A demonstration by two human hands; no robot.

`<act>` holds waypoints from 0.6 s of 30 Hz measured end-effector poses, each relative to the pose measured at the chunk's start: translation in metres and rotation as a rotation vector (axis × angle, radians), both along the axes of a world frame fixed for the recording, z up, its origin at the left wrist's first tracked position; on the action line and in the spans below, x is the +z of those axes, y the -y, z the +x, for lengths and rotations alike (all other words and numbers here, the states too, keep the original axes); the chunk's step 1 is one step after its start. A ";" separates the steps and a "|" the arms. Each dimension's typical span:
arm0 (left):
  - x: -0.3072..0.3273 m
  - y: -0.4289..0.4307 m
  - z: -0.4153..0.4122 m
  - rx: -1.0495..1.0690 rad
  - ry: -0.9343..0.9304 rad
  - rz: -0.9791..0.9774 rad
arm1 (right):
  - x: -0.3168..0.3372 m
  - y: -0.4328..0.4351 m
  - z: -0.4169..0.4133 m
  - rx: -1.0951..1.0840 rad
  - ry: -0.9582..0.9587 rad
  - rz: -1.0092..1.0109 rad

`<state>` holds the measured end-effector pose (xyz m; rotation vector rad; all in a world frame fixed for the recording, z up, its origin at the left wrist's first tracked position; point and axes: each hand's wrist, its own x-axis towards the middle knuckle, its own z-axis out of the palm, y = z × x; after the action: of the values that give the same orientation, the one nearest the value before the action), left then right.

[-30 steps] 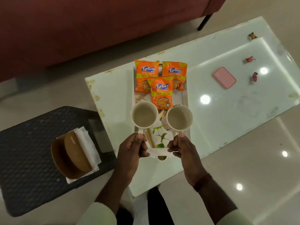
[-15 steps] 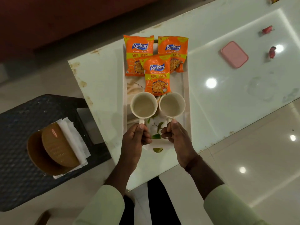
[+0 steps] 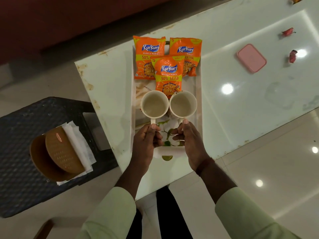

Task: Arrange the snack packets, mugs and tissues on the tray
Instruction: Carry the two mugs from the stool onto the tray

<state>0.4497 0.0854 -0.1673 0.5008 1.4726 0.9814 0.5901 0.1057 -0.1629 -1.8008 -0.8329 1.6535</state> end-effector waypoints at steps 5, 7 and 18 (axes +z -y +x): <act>0.004 0.001 0.000 -0.005 -0.102 -0.034 | 0.004 0.005 0.002 -0.081 -0.023 -0.064; 0.012 0.008 0.000 -0.017 -0.246 -0.010 | 0.012 0.015 0.000 -0.100 0.100 -0.043; 0.077 0.089 -0.060 -0.236 -0.837 0.146 | 0.068 0.096 -0.067 0.208 0.725 0.316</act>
<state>0.3897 -0.0036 -0.0903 1.2687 2.0111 0.7135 0.5232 0.0099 -0.0946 -2.1372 -1.5328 0.8697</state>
